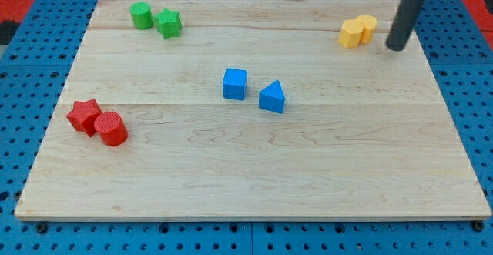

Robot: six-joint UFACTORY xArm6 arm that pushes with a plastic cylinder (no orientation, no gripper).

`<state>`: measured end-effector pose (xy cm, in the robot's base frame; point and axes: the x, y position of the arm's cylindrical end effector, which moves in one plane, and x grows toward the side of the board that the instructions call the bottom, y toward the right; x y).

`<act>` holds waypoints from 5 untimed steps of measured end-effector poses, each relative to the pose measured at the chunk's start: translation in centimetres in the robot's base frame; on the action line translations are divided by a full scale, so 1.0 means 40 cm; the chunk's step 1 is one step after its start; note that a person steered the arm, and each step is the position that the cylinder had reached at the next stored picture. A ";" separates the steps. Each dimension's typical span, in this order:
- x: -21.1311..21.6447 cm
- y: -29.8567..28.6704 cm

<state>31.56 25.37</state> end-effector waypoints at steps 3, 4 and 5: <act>-0.132 -0.197; -0.123 -0.104; -0.098 -0.062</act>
<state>27.64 22.88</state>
